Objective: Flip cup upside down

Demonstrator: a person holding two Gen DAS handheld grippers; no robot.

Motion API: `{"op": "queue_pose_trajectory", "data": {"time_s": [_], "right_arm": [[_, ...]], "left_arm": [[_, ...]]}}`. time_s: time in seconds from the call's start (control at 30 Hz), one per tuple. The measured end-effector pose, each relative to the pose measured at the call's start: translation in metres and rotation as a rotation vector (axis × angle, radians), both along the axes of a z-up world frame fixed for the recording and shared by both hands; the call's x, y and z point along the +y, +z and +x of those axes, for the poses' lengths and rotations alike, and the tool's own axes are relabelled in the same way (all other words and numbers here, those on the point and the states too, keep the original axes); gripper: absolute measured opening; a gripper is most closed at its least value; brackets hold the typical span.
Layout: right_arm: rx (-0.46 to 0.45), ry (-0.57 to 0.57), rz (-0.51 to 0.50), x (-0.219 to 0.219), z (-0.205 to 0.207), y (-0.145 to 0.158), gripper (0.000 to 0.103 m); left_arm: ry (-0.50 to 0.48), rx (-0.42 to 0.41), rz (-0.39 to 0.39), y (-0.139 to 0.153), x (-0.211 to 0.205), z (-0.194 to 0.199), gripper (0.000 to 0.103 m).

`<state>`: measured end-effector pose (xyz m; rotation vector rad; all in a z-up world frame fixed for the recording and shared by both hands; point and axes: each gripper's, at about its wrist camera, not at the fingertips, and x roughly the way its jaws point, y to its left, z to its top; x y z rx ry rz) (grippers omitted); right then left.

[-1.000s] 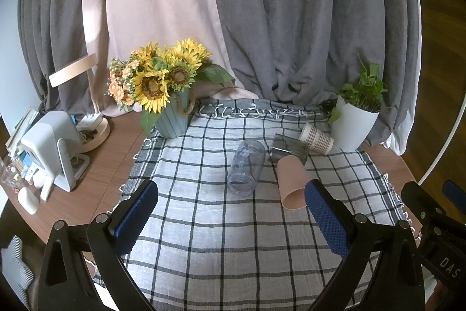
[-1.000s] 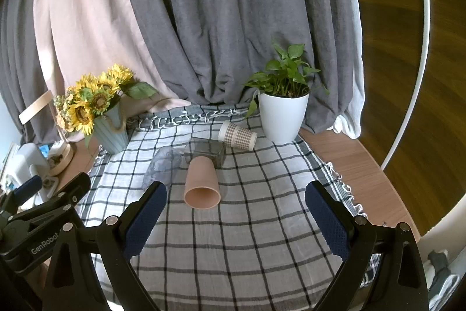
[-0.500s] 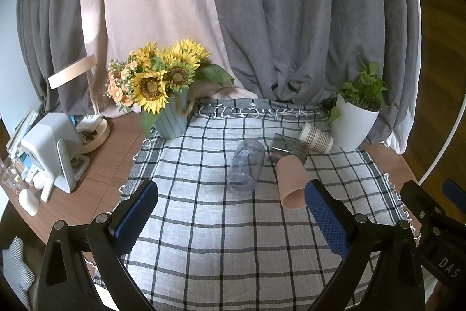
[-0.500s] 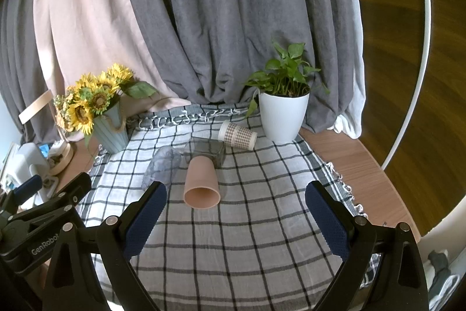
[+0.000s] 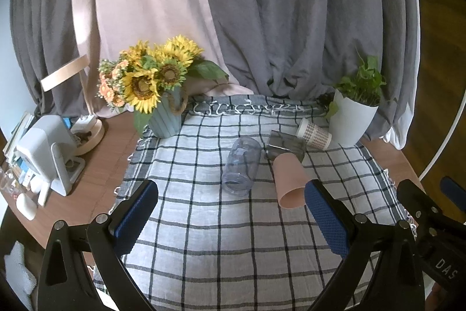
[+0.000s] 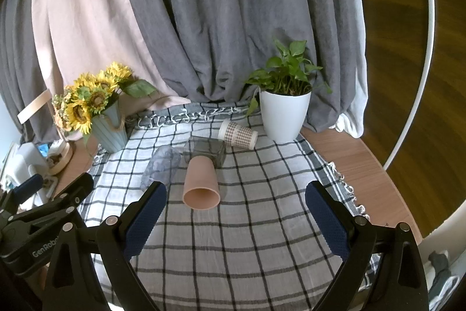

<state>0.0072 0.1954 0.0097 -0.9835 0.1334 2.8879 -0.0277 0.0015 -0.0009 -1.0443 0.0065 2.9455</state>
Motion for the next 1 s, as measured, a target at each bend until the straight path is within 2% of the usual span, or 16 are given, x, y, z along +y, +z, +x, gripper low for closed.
{"op": "queue_pose_trajectory", "data": {"time_s": [0.1, 0.27, 0.4, 0.57, 0.77, 0.83, 1.0], "right_arm": [[-0.019, -0.012, -0.019, 0.006, -0.007, -0.005, 0.096], [-0.087, -0.109, -0.111, 0.028, -0.025, -0.023, 0.096], [-0.121, -0.198, -0.169, 0.044, -0.044, -0.037, 0.096], [-0.162, -0.307, -0.290, 0.066, -0.069, -0.058, 0.096], [-0.214, -0.416, -0.456, 0.088, -0.105, -0.080, 0.096], [-0.206, -0.446, -0.481, 0.094, -0.117, -0.083, 0.096], [-0.208, -0.522, -0.518, 0.105, -0.142, -0.090, 0.096]], "left_arm": [[-0.039, -0.018, -0.013, -0.004, 0.008, -0.014, 0.103], [-0.185, -0.089, -0.021, -0.014, 0.033, -0.055, 0.103], [-0.300, -0.093, -0.096, -0.022, 0.065, -0.092, 0.103], [-0.464, -0.094, -0.241, -0.029, 0.105, -0.138, 0.103], [-0.673, -0.025, -0.474, -0.036, 0.156, -0.189, 0.103], [-0.726, -0.014, -0.538, -0.042, 0.168, -0.201, 0.103], [-0.931, -0.022, -0.701, -0.073, 0.201, -0.231, 0.102]]}}
